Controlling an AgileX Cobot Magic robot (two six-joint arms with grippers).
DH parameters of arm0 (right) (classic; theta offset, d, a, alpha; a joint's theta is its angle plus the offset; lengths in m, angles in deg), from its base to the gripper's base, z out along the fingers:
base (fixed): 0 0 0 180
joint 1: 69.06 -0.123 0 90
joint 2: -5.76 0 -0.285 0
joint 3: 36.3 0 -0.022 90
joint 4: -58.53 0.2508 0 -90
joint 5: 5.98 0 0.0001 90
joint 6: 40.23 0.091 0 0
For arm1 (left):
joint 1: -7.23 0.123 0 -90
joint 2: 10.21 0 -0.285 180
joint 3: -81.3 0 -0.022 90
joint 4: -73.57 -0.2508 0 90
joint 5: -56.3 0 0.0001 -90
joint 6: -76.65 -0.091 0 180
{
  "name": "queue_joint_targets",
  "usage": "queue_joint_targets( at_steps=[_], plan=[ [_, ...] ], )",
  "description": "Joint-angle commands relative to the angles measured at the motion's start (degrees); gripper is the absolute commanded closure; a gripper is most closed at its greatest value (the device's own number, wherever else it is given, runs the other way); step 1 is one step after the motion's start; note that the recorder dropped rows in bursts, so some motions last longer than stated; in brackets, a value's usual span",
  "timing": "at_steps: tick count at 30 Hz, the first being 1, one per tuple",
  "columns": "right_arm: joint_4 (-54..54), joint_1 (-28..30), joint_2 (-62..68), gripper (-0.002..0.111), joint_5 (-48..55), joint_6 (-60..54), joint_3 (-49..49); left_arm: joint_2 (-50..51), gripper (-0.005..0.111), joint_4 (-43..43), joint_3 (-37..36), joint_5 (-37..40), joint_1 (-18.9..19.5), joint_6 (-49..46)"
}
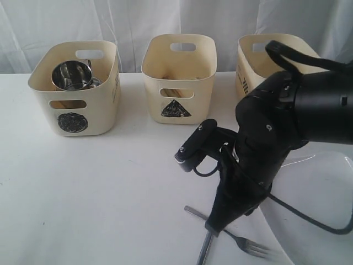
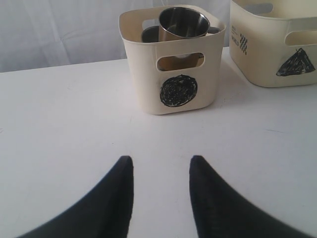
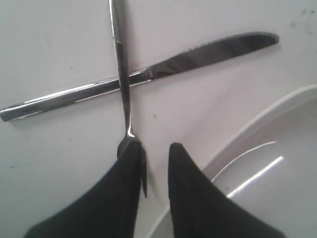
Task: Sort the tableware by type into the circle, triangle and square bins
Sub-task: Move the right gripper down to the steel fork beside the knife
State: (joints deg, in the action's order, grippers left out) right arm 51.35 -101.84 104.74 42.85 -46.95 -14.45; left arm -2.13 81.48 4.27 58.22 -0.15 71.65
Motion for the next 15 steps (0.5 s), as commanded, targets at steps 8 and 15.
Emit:
queue_joint_targets(
  at_steps=[8,15],
  plan=[
    [-0.2,-3.6,-0.5,0.088,-0.1,-2.1,4.1,-0.3,0.064,0.1,-0.2,-0.3,0.1,0.1],
    [1.2,-4.5,-0.5,0.084,-0.2,-3.9,4.1,-0.3,0.064,0.1,-0.2,-0.3,0.1,0.1]
  ],
)
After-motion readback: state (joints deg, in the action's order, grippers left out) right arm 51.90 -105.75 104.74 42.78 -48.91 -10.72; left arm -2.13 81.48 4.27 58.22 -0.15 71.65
